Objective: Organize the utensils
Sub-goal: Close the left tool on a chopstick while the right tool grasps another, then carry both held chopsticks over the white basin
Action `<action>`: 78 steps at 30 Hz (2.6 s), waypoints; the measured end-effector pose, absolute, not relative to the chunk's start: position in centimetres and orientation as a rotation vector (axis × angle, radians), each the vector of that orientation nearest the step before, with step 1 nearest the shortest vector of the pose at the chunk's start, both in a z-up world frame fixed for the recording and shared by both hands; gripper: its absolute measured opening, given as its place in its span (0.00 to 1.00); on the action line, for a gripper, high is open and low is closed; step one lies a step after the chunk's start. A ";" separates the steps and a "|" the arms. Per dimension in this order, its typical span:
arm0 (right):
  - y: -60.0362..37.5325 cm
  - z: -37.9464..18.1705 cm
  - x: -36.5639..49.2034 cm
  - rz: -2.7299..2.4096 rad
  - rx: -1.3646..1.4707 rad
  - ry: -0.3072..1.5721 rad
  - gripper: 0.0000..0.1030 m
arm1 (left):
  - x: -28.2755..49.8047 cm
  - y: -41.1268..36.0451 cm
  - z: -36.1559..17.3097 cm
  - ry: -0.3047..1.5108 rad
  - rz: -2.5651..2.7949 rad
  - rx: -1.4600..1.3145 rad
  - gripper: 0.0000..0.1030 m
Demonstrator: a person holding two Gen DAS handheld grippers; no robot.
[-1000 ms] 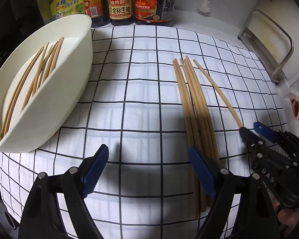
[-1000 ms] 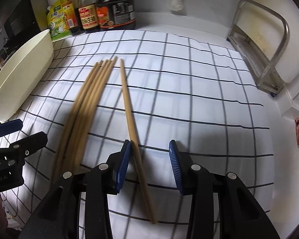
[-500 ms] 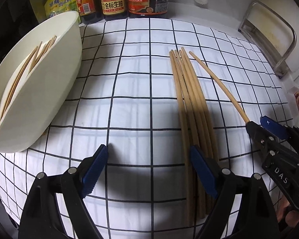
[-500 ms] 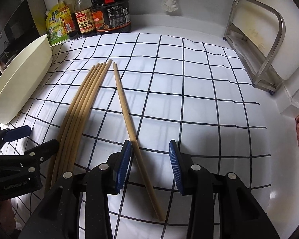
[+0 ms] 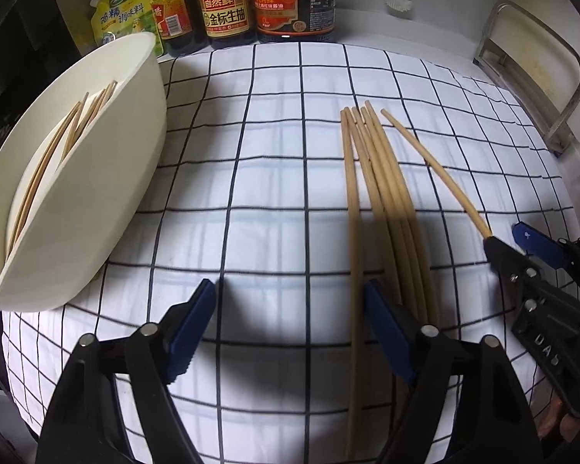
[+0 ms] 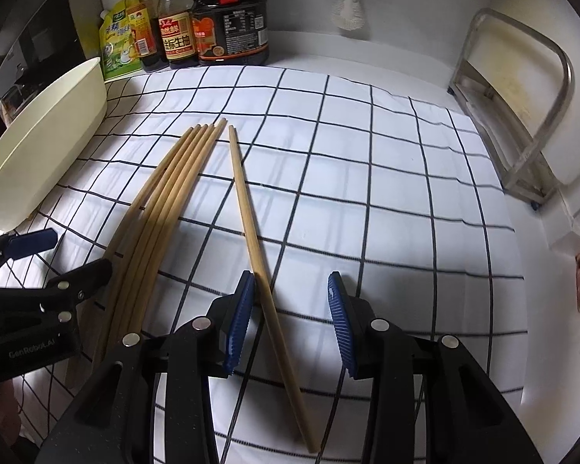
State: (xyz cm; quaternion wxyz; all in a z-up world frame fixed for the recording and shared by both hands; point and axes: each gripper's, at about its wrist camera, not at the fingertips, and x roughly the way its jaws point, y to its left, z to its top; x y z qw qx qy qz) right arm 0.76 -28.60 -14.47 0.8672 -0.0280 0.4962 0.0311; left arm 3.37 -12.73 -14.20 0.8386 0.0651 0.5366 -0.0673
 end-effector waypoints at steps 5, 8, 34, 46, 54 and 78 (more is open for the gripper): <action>-27.8 -14.4 1.1 0.118 -0.098 1.048 0.25 | 3.6 -13.7 -13.7 1.130 -0.183 0.146 0.44; -27.1 -14.4 0.9 0.143 -0.119 1.048 0.11 | 3.5 -14.2 -13.6 1.127 -0.210 0.159 0.29; -23.4 -6.0 1.9 0.144 0.121 0.954 0.06 | 5.4 -7.9 -4.4 1.009 -0.250 0.086 0.07; -10.7 -2.5 8.0 0.317 0.076 0.895 0.06 | 8.5 4.5 -1.2 0.955 -0.078 0.041 0.07; -2.8 -3.3 11.2 0.401 0.035 0.934 0.06 | 11.0 11.0 -2.7 0.993 -0.006 0.019 0.07; 0.8 -9.3 14.2 0.339 0.051 1.119 0.06 | 14.0 13.4 -7.8 1.095 -0.029 0.027 0.07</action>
